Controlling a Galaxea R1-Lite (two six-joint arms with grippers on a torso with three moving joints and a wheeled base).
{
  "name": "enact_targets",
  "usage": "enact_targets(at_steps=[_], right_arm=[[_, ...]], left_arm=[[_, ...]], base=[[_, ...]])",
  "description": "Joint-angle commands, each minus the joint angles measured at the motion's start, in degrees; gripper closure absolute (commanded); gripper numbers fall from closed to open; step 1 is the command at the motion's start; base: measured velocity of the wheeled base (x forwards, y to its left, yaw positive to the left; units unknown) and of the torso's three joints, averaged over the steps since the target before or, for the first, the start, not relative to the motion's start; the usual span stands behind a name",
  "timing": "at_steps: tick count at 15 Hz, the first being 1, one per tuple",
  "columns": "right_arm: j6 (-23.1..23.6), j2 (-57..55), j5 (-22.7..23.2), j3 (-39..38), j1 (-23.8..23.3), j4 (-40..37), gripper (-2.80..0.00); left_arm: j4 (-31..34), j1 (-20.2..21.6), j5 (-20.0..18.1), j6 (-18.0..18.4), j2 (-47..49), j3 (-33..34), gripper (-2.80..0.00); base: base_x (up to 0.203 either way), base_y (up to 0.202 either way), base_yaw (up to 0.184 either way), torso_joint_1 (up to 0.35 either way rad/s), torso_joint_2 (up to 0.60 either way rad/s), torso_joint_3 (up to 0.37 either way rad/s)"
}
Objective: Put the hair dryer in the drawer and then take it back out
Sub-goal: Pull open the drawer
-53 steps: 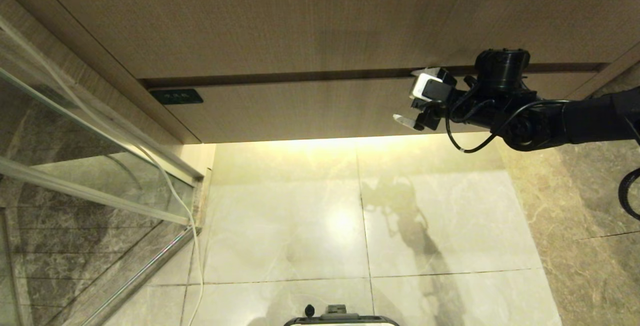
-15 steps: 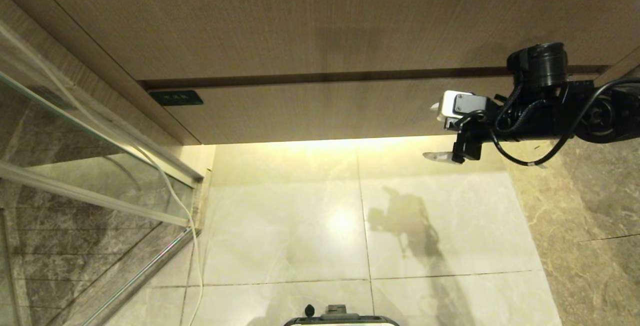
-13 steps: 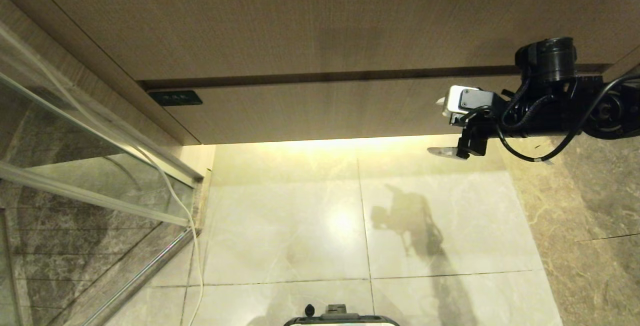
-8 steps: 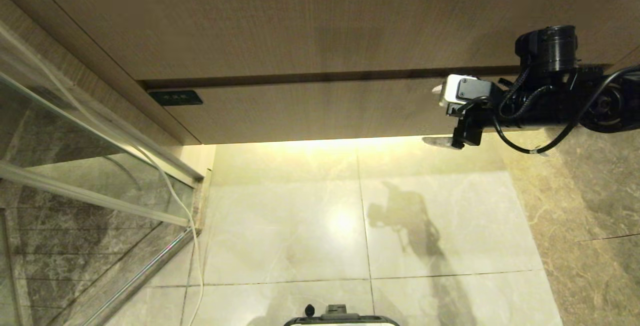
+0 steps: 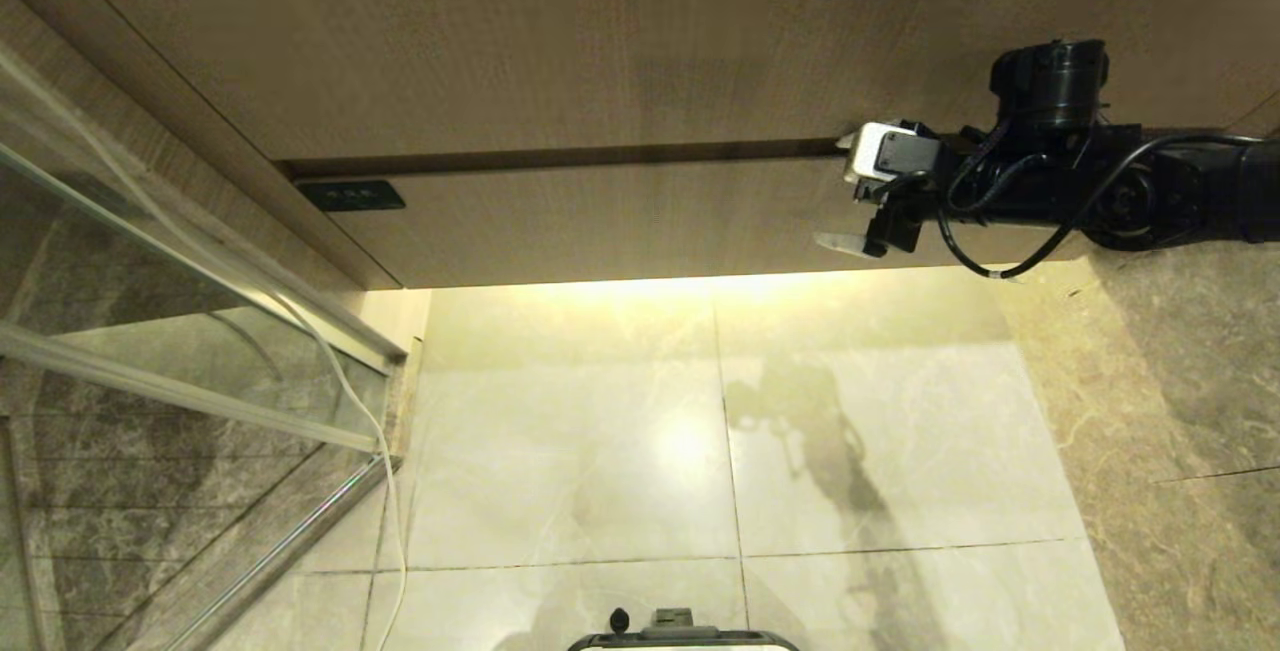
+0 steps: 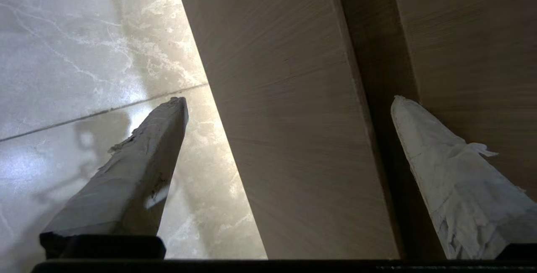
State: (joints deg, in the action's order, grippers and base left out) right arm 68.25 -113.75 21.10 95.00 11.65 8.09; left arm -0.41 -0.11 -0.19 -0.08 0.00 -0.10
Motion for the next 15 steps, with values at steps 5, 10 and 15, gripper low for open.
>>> enact_targets(at_steps=[5,10,15], right_arm=[[0.4,-3.9,0.0,2.4,0.0,1.9,-2.80],[0.5,-5.6,-0.5,2.5,0.0,1.1,-2.80],[0.4,-6.5,-0.8,2.0,-0.1,-2.6,-2.80]], left_arm=[[0.0,0.0,0.0,-0.1,0.1,0.0,0.00],[0.0,0.0,0.0,0.0,0.1,0.0,0.00],[0.0,0.0,0.0,-0.1,0.1,0.0,0.00]], base=[[0.000,0.000,0.000,0.000,0.00,0.000],[0.000,0.000,0.000,0.000,0.00,0.000],[0.000,0.000,0.000,0.000,0.00,0.000]])
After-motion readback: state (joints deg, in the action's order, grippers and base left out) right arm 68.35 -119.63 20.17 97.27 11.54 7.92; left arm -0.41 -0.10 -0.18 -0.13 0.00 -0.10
